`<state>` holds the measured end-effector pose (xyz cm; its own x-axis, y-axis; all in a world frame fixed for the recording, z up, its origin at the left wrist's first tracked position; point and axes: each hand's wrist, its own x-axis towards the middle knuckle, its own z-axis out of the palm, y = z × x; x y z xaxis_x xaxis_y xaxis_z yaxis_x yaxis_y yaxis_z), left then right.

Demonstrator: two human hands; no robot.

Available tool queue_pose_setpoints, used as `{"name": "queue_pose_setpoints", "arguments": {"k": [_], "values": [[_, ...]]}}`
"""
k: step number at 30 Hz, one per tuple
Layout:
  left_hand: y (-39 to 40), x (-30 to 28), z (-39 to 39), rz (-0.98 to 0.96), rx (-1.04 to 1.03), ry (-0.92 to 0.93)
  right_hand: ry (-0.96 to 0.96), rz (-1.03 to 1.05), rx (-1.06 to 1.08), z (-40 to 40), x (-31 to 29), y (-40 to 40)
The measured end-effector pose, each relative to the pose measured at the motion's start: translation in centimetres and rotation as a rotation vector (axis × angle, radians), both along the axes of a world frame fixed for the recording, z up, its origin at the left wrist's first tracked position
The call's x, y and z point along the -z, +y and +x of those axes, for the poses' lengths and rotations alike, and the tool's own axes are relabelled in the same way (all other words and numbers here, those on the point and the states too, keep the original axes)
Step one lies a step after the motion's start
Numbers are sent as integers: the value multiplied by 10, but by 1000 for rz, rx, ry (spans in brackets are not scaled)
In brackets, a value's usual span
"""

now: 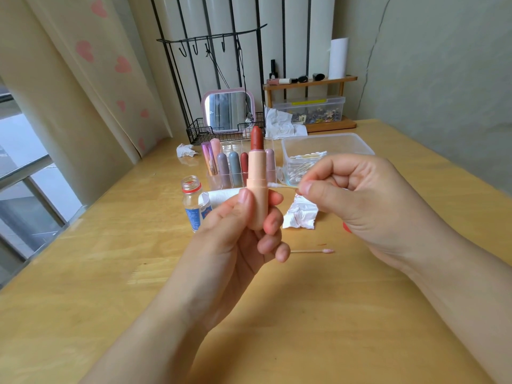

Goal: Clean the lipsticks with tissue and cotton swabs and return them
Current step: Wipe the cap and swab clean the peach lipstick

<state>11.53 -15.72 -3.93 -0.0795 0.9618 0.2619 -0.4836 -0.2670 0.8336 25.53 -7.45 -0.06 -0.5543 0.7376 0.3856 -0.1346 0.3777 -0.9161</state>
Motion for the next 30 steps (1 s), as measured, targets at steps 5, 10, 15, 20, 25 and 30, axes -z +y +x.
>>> {"name": "queue_pose_setpoints", "arguments": {"k": [5,10,15,20,25,30], "values": [[2,0,-1,-7,36,-40,6,-7,-21,0,0,0],[1,-2,-1,-16,72,-52,12,-11,-26,0,1,2],[-2,0,4,-20,113,-9,-29,2,-70,-3,8,5],[1,3,1,14,15,23,4,6,-75,-1,8,6],[-1,-1,0,-22,-215,63,-16,18,-24,-1,5,4],[1,2,0,-24,-423,254,-80,77,13,-4,9,3]]}}
